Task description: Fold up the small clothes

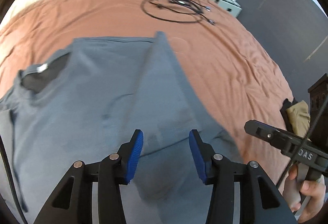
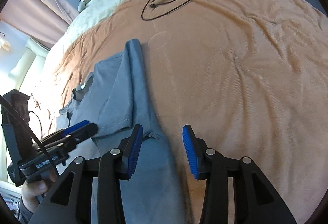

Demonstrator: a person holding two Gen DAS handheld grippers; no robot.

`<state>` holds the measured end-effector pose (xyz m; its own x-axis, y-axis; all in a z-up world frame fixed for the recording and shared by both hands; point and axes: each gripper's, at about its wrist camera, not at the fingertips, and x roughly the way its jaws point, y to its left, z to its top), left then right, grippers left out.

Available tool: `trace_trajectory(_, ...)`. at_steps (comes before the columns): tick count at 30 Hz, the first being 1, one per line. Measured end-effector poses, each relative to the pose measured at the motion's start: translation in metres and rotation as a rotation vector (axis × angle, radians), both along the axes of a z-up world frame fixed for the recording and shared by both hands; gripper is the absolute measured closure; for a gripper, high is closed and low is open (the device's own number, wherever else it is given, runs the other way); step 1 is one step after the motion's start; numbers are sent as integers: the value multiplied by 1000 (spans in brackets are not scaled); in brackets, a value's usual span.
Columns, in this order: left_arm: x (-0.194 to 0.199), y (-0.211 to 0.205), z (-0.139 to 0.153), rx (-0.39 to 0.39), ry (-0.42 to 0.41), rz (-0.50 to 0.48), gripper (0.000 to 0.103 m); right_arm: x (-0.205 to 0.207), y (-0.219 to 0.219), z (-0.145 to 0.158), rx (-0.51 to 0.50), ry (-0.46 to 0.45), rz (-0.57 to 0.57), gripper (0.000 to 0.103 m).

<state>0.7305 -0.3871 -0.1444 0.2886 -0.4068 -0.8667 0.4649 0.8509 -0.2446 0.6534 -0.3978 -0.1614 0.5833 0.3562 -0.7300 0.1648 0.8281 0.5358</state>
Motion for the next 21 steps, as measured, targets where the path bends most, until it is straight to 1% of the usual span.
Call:
trace_trajectory(3, 2, -21, -8, -21, 10, -28, 54, -7, -5, 1, -29, -8, -6, 65)
trace_trajectory(5, 2, -29, -13, -31, 16, -33, 54, -11, -10, 2, -23, -17, -7, 65)
trace_trajectory(8, 3, -42, -27, -3, 27, -34, 55, -12, -14, 2, -26, -18, -9, 65)
trace_trajectory(10, 5, -45, -35, 19, 26, -24, 67, -12, -14, 2, -21, -19, -2, 65)
trace_trajectory(11, 6, -43, -36, 22, 15, -11, 84, -11, -13, 2, -20, -22, 1, 65)
trace_trajectory(12, 8, -39, -35, 7, 15, -6, 95, -9, -15, 3, -19, -24, 7, 65)
trace_trajectory(14, 14, -30, -29, -56, 38, -7, 97, -6, -11, 4, -12, -30, 20, 65)
trace_trajectory(17, 22, -14, -14, -62, -9, 11, 98, 3, -5, 6, -15, -40, 38, 65)
trace_trajectory(19, 30, -1, -7, -86, 2, 41, 98, 10, 0, 8, -19, -46, 50, 65)
trace_trajectory(21, 36, 9, 0, -82, -13, 61, 98, 18, 5, 10, -30, -51, 62, 65)
